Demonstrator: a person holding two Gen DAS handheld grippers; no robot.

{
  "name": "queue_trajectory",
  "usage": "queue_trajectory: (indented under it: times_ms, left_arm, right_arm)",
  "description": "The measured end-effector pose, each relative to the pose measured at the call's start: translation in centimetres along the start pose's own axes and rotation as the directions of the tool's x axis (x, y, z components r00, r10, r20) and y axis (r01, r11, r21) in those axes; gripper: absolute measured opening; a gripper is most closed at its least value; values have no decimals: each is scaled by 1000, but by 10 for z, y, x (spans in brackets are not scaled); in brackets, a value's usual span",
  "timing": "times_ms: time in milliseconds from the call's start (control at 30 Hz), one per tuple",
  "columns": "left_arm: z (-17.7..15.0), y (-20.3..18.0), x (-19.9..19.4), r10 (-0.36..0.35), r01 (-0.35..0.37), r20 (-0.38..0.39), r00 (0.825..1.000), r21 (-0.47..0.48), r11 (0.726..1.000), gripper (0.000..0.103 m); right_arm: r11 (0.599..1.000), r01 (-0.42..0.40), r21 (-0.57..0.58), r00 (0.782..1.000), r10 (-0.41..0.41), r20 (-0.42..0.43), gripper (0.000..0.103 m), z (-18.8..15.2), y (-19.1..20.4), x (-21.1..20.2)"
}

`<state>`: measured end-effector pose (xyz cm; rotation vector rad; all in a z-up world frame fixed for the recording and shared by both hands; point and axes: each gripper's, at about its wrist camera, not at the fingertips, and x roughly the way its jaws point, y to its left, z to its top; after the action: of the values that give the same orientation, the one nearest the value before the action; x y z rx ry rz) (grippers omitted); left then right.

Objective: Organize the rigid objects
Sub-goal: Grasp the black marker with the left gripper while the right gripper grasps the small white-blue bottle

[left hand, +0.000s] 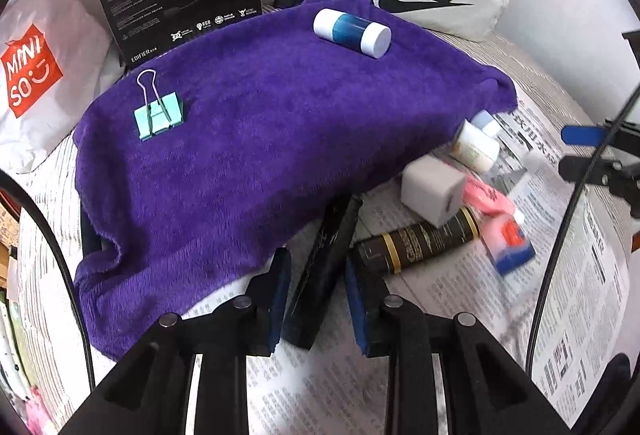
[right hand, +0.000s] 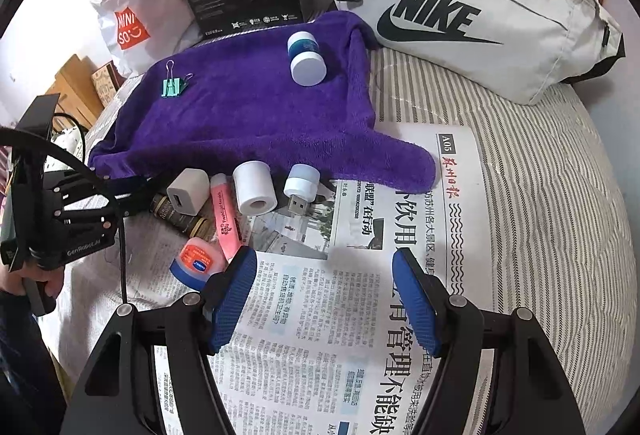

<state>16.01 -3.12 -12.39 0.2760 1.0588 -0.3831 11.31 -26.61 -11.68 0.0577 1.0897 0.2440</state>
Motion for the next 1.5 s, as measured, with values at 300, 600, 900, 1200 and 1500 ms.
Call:
queue_trajectory:
  times_ms: [300, 600, 900, 1200, 1500]
  left_arm:
    - [-2, 2, 0, -54, 54, 2, 999, -20, 998, 18]
    - [-13, 13, -6, -22, 23, 11, 1000, -99, 995, 15]
    - [-40, 39, -17, 0, 2, 16, 1000, -180, 984, 15]
    - [-40, 37, -15, -1, 6, 31, 1000, -187, 982, 15]
    - [-43, 42, -15, -15, 26, 50, 999, -207, 978, 15]
  right_arm:
    - [1000, 2, -1, 1000, -2, -17, 70, 0, -2, 7]
    - [999, -24, 28, 1000, 24, 0, 70, 6, -6, 17]
    - [998, -37, 57, 998, 34, 47, 58, 32, -4, 34]
    - [1000, -12, 22, 1000, 12, 9, 37, 43, 6, 59]
    - [998, 48, -41, 999, -47, 23, 30, 37, 5, 56]
